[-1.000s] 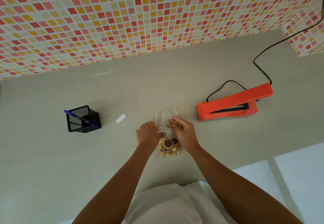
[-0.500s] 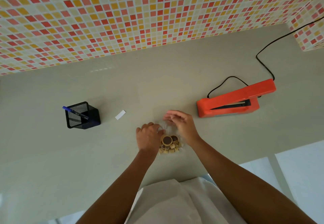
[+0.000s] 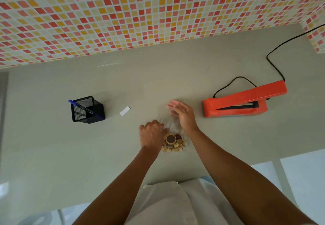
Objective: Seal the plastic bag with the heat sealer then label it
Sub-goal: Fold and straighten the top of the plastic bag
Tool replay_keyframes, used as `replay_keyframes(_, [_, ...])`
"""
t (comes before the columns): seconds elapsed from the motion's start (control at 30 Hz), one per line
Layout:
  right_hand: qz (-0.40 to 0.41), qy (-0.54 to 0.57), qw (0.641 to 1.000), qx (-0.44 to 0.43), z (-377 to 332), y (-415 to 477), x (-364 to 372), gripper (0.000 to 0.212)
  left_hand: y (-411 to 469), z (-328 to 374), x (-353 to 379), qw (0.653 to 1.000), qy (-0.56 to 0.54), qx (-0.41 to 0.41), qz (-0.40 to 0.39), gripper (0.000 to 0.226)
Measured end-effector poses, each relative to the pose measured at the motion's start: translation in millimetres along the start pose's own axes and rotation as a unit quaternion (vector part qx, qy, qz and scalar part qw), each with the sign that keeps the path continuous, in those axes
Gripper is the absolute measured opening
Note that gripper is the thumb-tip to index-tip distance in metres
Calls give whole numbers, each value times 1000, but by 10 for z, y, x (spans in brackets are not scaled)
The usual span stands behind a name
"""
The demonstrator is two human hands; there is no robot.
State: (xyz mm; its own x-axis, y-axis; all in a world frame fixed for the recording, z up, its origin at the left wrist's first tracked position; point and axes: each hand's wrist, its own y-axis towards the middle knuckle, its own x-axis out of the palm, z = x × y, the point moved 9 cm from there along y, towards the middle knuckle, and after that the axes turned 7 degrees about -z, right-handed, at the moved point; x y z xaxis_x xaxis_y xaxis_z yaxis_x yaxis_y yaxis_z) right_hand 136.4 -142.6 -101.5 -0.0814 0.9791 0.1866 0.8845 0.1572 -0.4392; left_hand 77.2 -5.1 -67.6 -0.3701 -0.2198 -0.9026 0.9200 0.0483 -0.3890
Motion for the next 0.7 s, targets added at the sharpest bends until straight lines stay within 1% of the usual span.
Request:
replay_keyframes(0.13, [6, -74, 996, -52, -277, 31, -85, 30, 1, -3, 8, 1000, -17, -7, -5, 29])
replay_keyframes(0.2, [-3, -69, 996, -64, -285, -76, -83, 26, 1, -4, -2, 1000, -22, -10, -4, 27])
replay_keyframes(0.23, [-5, -54, 997, -62, -238, -160, -83, 27, 1, -4, -3, 1000, -23, -12, -5, 26])
replay_keyframes(0.3, [-17, -5, 999, -27, -36, -350, -60, 32, 1, -10, -2, 1000, -22, -15, -8, 25])
replay_keyframes(0.37, [-29, 28, 999, 23, 213, -526, -46, 27, 3, -10, -5, 1000, -17, -18, -12, 23])
replay_keyframes(0.43, [-26, 38, 997, 54, 353, -589, -74, 26, 3, -11, -16, 1000, -10, -23, -14, 23])
replay_keyframes(0.53, [-32, 22, 998, 55, 310, -505, -106, 27, 1, 7, -12, 999, -11, -24, -19, 23])
replay_keyframes(0.6, [-29, 6, 999, 40, 237, -454, -113, 26, 8, 10, -22, 999, -21, -22, -14, 25])
replay_keyframes(0.7, [-1, -25, 1000, 3, 128, -433, -171, 28, 15, 11, -10, 999, -30, -22, -15, 27])
